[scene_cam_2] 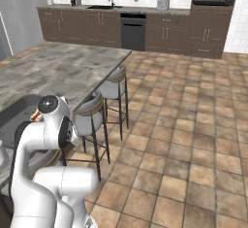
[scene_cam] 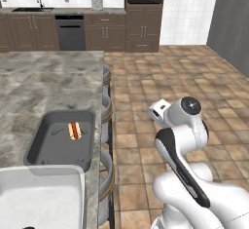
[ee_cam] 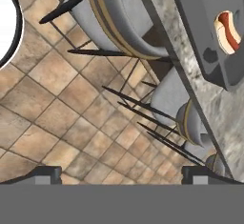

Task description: Place the cold items (potato and kiwi) from the fridge in one tupperware on the dining counter. Place the warm items (kebab skewer and hot dog) in the stove area in another tupperware.

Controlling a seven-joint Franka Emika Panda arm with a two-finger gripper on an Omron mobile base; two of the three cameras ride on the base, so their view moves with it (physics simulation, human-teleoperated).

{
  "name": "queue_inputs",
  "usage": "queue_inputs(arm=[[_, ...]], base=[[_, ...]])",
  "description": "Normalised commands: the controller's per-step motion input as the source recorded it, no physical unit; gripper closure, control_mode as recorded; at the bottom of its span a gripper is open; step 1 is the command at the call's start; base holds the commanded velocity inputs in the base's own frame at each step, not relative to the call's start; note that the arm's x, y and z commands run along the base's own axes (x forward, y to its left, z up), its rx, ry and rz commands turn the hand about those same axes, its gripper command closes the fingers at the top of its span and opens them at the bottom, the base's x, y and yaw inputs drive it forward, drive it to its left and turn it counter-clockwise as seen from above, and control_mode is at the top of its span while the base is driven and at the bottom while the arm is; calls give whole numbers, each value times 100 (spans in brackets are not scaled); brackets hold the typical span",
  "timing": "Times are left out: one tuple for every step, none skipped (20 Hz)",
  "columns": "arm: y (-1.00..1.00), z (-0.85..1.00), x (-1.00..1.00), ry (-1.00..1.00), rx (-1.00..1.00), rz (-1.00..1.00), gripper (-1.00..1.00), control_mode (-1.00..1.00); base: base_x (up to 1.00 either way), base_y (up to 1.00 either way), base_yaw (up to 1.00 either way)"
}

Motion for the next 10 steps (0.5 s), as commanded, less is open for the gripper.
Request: queue_inputs(arm=[[-28, -18, 0, -2, 0, -22, -100, -100], [-14, -16, 0, -1, 0, -17, -100, -100], [-1, -11, 0, -1, 0, -13, -100, -100], [0, -3, 0, -4, 0, -9, -100, -100], [0, 0, 0, -8, 0, -7, -100, -100], [0, 0, 0, -10, 0, -6, -100, -100], [0, -1, 0, -10, 0, -6, -100, -100], [0, -3, 0, -10, -1, -5, -100, -100], [0, -5, 0, -9, -4, -5, -100, -100], [0, 0, 0, 0, 0, 0, -100, 100]], base=[[0, 0, 0], [0, 0, 0], [0, 0, 0], [0, 0, 0], [0, 0, 0], [0, 0, 0], [0, 0, 0], [0, 0, 0], [0, 0, 0], [0, 0, -5]])
